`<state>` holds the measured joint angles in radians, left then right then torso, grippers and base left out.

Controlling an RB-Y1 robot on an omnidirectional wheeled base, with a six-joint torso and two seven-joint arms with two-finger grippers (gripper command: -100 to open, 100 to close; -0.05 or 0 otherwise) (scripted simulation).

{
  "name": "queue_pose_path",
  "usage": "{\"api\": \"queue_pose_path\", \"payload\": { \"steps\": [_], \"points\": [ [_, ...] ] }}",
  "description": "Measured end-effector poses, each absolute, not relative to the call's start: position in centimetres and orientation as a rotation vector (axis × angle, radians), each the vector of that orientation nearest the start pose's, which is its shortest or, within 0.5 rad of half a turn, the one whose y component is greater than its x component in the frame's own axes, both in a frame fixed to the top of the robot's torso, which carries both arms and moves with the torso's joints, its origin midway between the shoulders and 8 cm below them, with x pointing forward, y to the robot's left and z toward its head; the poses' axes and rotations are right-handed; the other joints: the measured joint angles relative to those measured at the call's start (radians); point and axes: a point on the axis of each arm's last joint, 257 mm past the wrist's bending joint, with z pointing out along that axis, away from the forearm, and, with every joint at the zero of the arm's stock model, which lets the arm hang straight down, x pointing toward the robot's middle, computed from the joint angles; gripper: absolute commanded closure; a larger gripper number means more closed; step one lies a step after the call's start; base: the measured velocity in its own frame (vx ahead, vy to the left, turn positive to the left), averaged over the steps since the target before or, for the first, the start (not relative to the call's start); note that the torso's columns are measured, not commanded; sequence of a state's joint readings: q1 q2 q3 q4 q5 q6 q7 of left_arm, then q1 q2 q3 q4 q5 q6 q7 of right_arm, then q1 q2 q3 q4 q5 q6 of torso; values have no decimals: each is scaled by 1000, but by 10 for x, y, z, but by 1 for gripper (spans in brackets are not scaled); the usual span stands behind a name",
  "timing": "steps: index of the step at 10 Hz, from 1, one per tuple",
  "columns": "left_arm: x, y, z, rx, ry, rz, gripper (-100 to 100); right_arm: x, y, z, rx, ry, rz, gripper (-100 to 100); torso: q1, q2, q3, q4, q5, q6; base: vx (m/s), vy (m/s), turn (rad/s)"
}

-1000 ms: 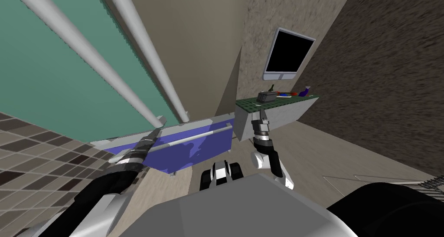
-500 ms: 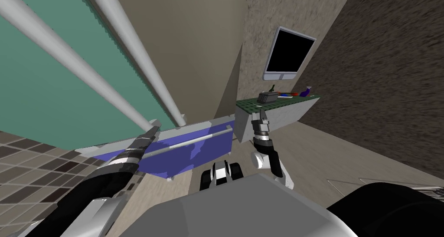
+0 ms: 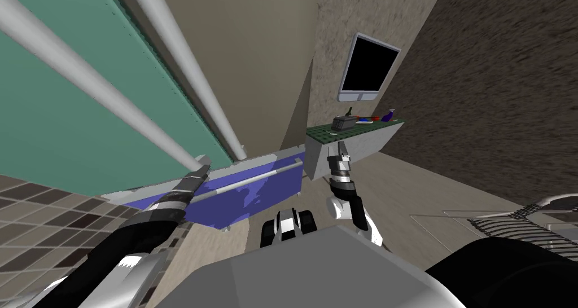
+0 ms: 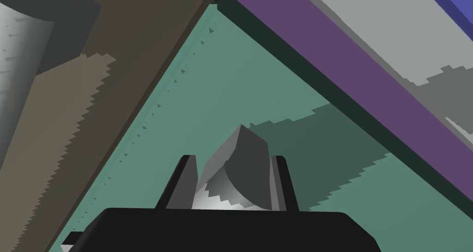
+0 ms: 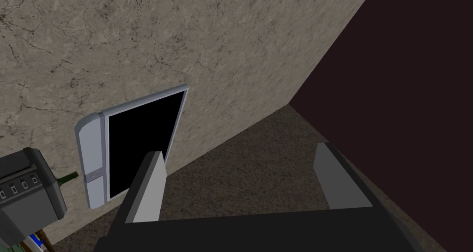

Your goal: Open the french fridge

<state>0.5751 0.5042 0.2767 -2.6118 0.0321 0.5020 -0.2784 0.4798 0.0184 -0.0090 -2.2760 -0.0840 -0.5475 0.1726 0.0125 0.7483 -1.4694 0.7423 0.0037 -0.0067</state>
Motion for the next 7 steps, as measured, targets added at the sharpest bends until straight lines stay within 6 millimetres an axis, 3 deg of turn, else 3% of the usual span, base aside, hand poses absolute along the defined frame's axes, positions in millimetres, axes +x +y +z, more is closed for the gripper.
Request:
{"api": "queue_pose_path", "payload": {
  "steps": [6, 7],
  "points": [
    [382, 312, -30, -516, 1475, -576, 100, 335, -292, 38, 614, 543, 1201, 0, -3, -11, -9, -1, -4, 1, -246, 194, -113],
    [384, 303, -29, -498, 1484, -595, 100, 335, -292, 38, 614, 543, 1201, 0, -5, -11, -9, 0, -5, 2, -117, 75, -53]
  ]
}}
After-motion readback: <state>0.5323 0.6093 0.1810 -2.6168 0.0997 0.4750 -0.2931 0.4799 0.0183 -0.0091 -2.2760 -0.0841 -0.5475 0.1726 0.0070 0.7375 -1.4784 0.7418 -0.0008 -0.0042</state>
